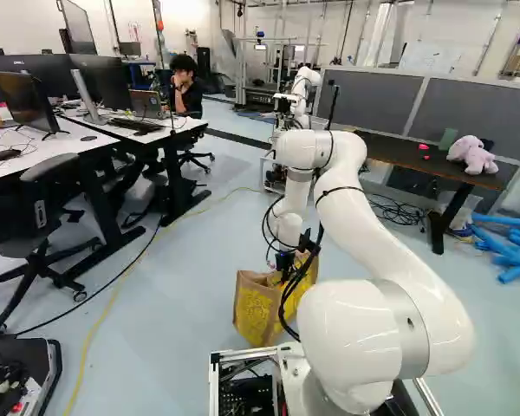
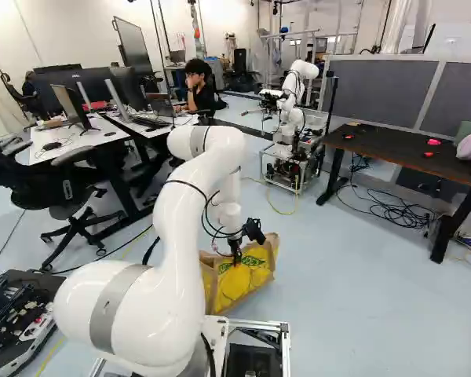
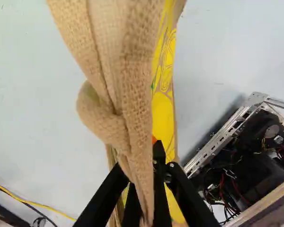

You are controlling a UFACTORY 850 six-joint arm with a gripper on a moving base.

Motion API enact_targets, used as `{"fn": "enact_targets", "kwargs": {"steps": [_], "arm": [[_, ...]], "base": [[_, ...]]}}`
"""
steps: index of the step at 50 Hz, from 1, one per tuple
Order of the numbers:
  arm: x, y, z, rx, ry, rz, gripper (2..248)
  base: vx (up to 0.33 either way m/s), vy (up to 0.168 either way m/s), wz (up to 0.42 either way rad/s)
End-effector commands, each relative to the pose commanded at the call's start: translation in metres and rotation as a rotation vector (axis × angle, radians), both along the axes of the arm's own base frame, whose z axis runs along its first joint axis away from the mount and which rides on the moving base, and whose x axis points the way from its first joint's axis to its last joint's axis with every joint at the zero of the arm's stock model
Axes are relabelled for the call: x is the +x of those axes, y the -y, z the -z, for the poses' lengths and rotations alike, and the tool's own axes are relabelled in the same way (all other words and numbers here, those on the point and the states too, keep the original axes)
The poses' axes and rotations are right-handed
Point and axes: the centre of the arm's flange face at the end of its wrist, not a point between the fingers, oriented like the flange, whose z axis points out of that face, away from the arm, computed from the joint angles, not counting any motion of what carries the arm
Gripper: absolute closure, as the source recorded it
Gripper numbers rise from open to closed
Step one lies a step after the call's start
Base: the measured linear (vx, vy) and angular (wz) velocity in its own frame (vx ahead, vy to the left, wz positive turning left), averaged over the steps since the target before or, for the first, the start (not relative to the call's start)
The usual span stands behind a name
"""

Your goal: Pick up the bag on the ground and place it on the table

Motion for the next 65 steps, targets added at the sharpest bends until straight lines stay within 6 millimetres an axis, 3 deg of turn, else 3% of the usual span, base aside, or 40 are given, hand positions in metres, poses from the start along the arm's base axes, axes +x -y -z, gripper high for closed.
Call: {"fn": "enact_targets", "kwargs": {"steps": [65], "arm": [[-0.067, 0.016, -0.097, 0.017, -0.024, -0.151, 229]], "base": [[0.000, 0.000, 0.000]]}}
